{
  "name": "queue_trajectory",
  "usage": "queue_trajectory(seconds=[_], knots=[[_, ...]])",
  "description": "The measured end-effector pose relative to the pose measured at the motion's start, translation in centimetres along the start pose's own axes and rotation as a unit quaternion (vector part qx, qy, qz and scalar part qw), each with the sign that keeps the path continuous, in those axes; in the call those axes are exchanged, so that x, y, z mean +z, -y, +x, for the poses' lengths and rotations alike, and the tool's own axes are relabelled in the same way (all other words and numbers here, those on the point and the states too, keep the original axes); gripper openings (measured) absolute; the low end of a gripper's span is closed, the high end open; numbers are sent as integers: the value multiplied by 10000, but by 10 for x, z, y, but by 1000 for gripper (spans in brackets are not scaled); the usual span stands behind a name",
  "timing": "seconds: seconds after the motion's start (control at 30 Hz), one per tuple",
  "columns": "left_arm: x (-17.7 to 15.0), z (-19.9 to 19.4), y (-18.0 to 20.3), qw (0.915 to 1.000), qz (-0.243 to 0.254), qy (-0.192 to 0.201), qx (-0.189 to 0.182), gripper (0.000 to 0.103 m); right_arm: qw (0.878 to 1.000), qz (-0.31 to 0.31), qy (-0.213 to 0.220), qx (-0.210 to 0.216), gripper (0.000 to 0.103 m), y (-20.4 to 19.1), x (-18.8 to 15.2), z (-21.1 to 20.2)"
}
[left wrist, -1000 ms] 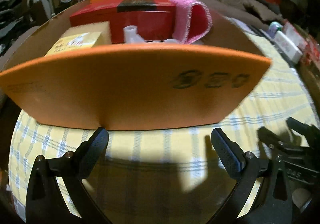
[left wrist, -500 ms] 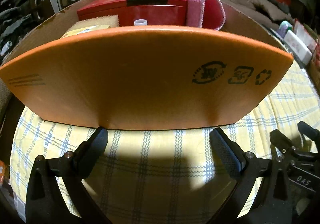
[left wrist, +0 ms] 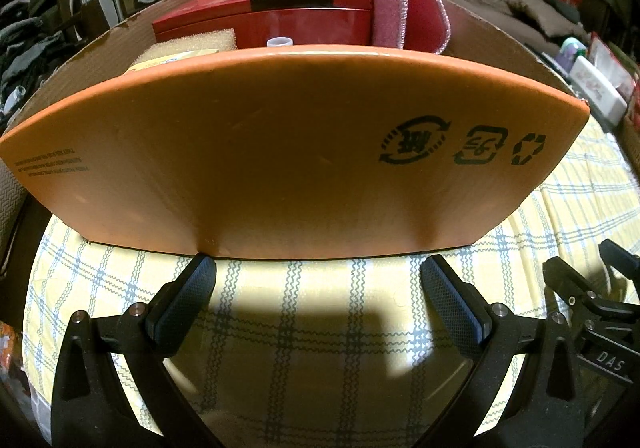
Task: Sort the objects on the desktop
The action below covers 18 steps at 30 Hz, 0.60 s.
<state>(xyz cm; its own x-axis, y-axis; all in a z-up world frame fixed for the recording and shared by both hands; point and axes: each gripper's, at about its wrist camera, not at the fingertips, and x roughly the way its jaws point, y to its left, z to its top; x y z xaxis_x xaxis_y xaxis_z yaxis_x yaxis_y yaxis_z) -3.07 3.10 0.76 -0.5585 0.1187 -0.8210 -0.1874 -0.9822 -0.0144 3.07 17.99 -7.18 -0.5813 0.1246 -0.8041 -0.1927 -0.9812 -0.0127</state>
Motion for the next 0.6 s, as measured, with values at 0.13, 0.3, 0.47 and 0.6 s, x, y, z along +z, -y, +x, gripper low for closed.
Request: queue_trajectory(seconds=[0.13, 0.3, 0.47, 0.6], knots=[[0, 0, 0, 10000, 2, 0, 3, 103, 10000, 1, 0, 1, 103, 1, 0, 0], [0, 0, 0, 10000, 1, 1, 0, 103, 10000, 1, 0, 2, 103, 1, 0, 0], [0, 0, 0, 10000, 4, 0, 3, 103, 10000, 1, 0, 2, 103, 1, 0, 0], [0, 0, 0, 10000, 2, 0, 1, 103, 10000, 1, 0, 2, 103, 0, 0, 0]])
